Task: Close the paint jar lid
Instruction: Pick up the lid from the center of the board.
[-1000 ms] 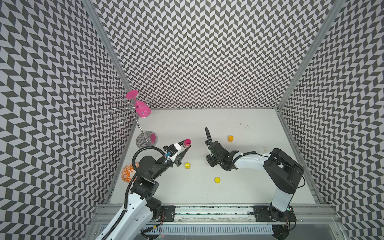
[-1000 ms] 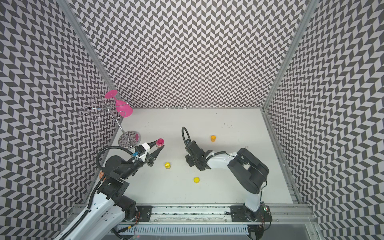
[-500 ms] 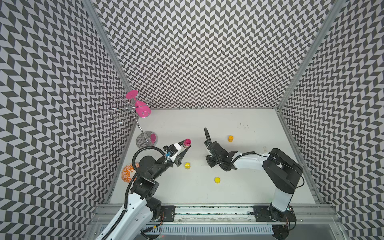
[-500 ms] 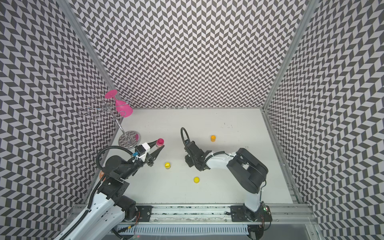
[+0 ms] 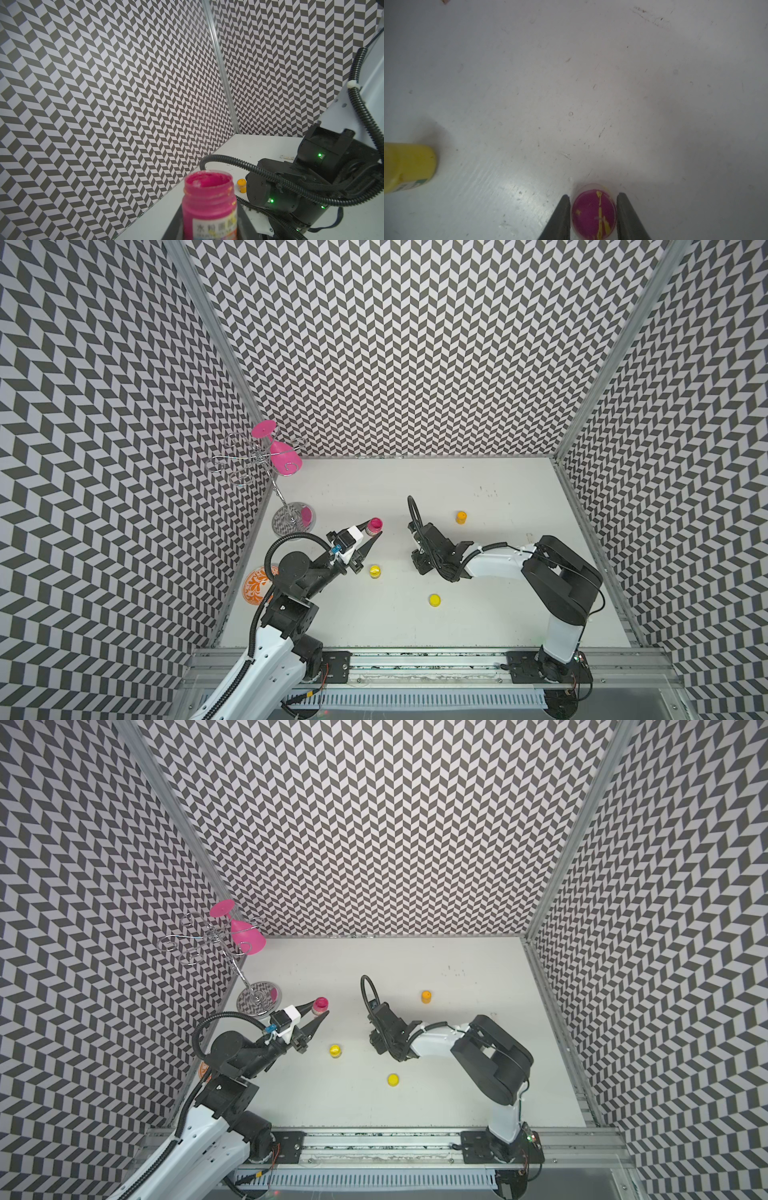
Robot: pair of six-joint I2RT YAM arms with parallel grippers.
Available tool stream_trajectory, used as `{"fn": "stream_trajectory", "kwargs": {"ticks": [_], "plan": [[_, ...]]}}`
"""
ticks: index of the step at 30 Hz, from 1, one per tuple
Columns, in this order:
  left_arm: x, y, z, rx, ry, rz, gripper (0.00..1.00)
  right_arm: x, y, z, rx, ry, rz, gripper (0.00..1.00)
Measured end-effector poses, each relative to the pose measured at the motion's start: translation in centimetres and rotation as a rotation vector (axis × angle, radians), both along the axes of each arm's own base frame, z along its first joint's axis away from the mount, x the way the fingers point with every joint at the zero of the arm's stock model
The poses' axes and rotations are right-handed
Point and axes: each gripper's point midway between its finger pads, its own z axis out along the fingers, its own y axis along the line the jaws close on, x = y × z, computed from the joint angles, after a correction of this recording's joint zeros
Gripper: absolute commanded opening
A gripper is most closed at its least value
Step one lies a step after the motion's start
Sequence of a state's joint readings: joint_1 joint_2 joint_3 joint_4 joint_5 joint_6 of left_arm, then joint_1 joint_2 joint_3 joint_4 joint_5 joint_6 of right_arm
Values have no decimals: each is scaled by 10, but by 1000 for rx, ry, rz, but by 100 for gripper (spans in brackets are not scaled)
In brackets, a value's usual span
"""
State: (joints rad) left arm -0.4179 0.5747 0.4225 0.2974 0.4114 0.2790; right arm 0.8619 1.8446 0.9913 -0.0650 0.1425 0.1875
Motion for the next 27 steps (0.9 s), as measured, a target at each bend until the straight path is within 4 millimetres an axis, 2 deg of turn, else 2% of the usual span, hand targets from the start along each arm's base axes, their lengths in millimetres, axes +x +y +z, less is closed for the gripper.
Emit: {"fn": "stream_trajectory", "kwargs": {"ticks": [9, 12, 17, 22, 27], "plan": [[0, 0, 0, 0, 1, 3, 32, 0, -2, 1, -6, -3, -5, 27], [1, 0, -1, 1, 4, 3, 32, 0, -4, 8, -4, -9, -10, 27], [5, -1, -6, 9, 21, 5, 32, 5, -8, 47, 84, -38, -21, 27], [12, -7, -14, 18, 47, -6, 33, 14, -30, 90, 200, -67, -44, 27], [28, -18, -28, 27, 95, -37, 32, 19, -50, 120, 264, -96, -52, 28]]}}
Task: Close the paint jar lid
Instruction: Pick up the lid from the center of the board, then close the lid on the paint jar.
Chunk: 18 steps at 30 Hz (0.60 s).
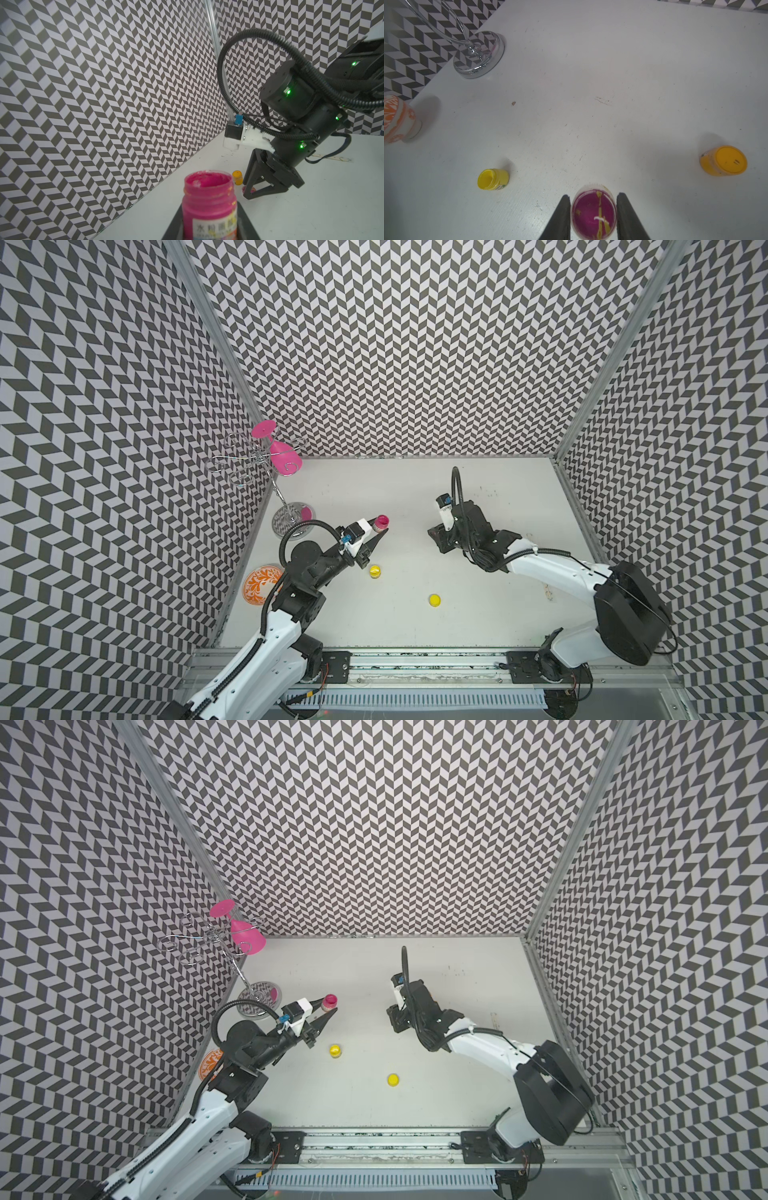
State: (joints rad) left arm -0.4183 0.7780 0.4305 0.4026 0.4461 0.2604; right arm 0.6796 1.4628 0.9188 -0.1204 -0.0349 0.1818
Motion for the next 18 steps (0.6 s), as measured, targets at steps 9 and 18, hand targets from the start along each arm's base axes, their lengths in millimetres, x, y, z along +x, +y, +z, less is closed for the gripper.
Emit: {"fn": "stream_trajectory", "kwargs": {"ticks": [9, 18], "plan": [[43, -30, 21, -30, -42, -63, 32, 0, -13, 20, 42, -4, 14, 28], [41, -49, -2, 17, -86, -186, 32, -4, -21, 49, 45, -20, 17, 28]]}}
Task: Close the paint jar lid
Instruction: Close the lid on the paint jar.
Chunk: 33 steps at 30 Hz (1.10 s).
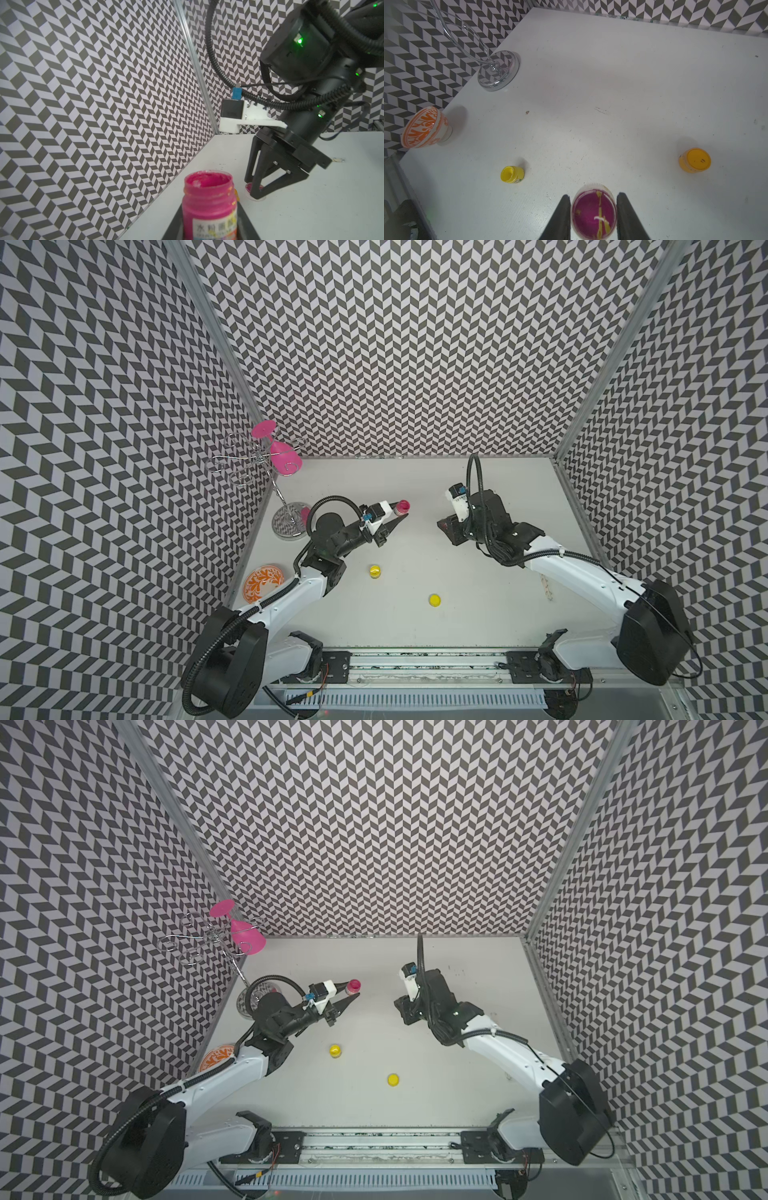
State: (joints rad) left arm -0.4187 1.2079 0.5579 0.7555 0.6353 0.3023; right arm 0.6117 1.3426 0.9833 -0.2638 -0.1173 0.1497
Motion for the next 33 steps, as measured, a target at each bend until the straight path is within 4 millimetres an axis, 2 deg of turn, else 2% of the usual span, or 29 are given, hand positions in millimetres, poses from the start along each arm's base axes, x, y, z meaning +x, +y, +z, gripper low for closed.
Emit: {"fn": "stream_trajectory", "kwargs": {"ticks": [4, 6, 10, 15, 29, 33], "plan": [[-3, -3, -4, 42, -50, -19, 32, -12, 1, 35, 61, -72, 49, 29], [-3, -6, -12, 76, -61, -25, 32, -20, 3, 53, 100, -109, 90, 29], [-6, -17, -32, 136, -48, -53, 32, -31, 11, 72, 147, -140, 166, 29], [-14, -28, -44, 164, -30, -89, 32, -41, 20, 79, 185, -131, 239, 29], [-12, -34, -46, 141, 22, -103, 32, -56, 42, 91, 250, -140, 313, 29], [-12, -34, -44, 131, 25, -103, 32, -58, 51, 89, 258, -132, 325, 29]]}}
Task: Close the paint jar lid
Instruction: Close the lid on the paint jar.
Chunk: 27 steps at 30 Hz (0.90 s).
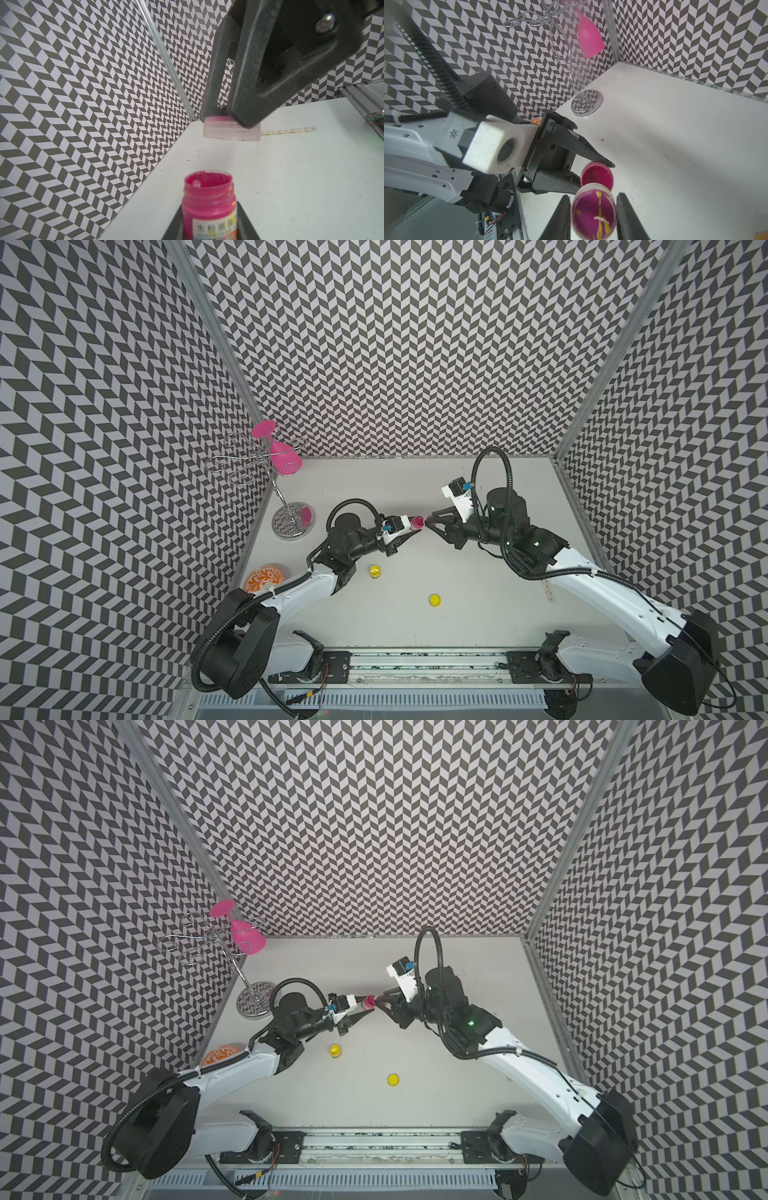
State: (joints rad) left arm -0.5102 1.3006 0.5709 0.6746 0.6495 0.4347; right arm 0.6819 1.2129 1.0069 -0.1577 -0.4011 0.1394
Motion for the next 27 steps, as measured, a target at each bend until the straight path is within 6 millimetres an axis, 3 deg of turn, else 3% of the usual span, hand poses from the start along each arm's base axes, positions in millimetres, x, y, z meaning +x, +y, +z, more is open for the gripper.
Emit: {"fn": "stream_trajectory", "kwargs": {"ticks": [13, 27], "plan": [[0, 0, 1, -5, 6, 1, 32, 0, 16, -11, -5, 15, 21, 29], [-1, 0, 1, -6, 6, -5, 32, 8, 19, -7, 1, -24, -21, 28]]}}
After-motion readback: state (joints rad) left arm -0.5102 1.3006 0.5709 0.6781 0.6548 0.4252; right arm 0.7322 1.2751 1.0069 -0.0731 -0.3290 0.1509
